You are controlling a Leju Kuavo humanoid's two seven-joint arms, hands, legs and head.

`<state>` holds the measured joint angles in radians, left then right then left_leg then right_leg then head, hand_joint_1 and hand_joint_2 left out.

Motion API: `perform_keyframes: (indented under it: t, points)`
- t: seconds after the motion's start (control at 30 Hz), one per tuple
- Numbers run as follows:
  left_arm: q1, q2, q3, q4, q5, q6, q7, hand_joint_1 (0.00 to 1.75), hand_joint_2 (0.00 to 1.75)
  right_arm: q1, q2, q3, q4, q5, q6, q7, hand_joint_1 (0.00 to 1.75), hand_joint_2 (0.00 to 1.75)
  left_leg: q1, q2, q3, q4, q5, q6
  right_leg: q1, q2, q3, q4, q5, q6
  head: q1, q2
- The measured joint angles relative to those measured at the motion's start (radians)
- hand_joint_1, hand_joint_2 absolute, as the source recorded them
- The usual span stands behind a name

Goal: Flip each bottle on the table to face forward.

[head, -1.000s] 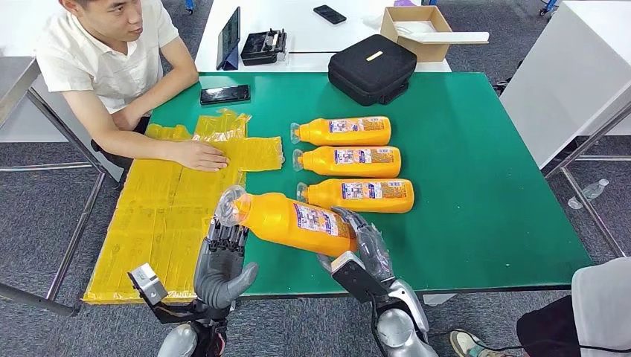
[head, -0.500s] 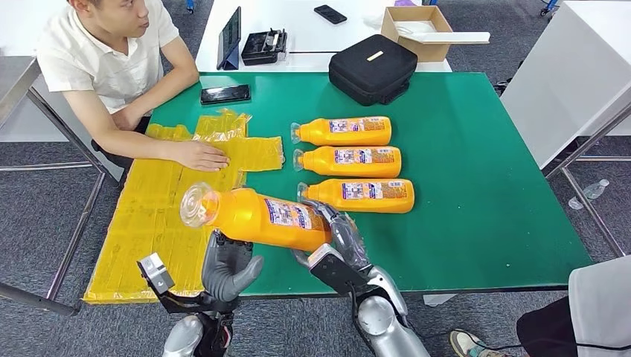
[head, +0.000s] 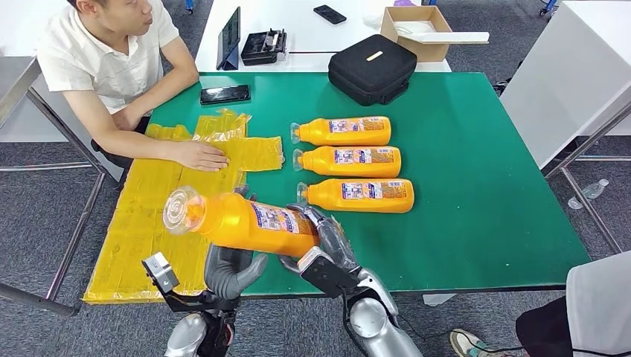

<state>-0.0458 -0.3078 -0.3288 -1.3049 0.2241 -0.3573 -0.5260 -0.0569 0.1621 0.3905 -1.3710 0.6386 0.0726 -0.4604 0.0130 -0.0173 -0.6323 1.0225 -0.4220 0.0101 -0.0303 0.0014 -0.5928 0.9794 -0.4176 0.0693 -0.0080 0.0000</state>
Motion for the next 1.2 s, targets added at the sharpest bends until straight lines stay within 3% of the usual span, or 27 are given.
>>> perform_keyframes:
  t: [0.23,0.27,0.37,0.4,0.83,0.87,1.0,1.2]
  points:
    - [-0.005,0.000,0.012,0.000,-0.093,0.108,-0.075,0.00,1.75,-0.004,0.001,0.081,0.032,-0.044,0.012,0.046,1.75,1.75,0.000,0.000,0.000,0.000,0.000,0.000,0.000,0.000,0.000,0.000,0.000,0.000,0.000,0.000]
    - [-0.005,0.000,0.014,-0.002,-0.091,0.111,-0.076,0.29,1.75,-0.005,0.002,0.085,0.035,-0.057,0.019,0.048,1.75,1.75,0.000,0.000,0.000,0.000,0.000,0.000,0.000,0.000,0.000,0.000,0.000,0.000,0.000,0.000]
    - [-0.007,0.000,0.023,-0.008,-0.077,0.111,-0.078,1.60,1.75,-0.006,0.003,0.095,0.041,-0.080,0.033,0.057,1.75,1.75,0.000,0.000,0.000,0.000,0.000,0.000,0.000,0.000,0.000,0.000,0.000,0.000,0.000,0.000]
    - [-0.008,0.000,0.026,-0.010,-0.076,0.111,-0.080,1.75,1.75,-0.006,0.003,0.098,0.042,-0.084,0.035,0.060,1.75,1.75,0.000,0.000,0.000,0.000,0.000,0.000,0.000,0.000,0.000,0.000,0.000,0.000,0.000,0.000]
    - [-0.005,0.000,0.038,-0.030,-0.085,0.120,-0.107,1.75,1.75,-0.022,0.001,0.115,0.069,-0.103,0.035,0.068,1.58,1.75,0.000,0.000,0.000,0.000,0.000,0.000,0.000,0.000,0.000,0.000,0.000,0.000,0.000,0.000]
    - [-0.005,0.000,0.038,-0.030,-0.085,0.119,-0.106,1.75,1.75,-0.023,0.000,0.115,0.070,-0.103,0.035,0.068,1.50,1.75,0.000,0.000,0.000,0.000,0.000,0.000,0.000,0.000,0.000,0.000,0.000,0.000,0.000,0.000]
    - [-0.005,0.000,0.039,-0.034,-0.078,0.115,-0.087,1.75,1.75,-0.023,0.000,0.115,0.075,-0.109,0.033,0.068,0.04,1.75,0.000,0.000,0.000,0.000,0.000,0.000,0.000,0.000,0.000,0.000,0.000,0.000,0.000,0.000]
    - [-0.005,0.000,0.043,-0.044,-0.062,0.107,-0.039,1.75,1.75,-0.020,-0.001,0.112,0.085,-0.091,0.000,0.078,0.00,1.75,0.000,0.000,0.000,0.000,0.000,0.000,0.000,0.000,0.000,0.000,0.000,0.000,0.000,0.000]
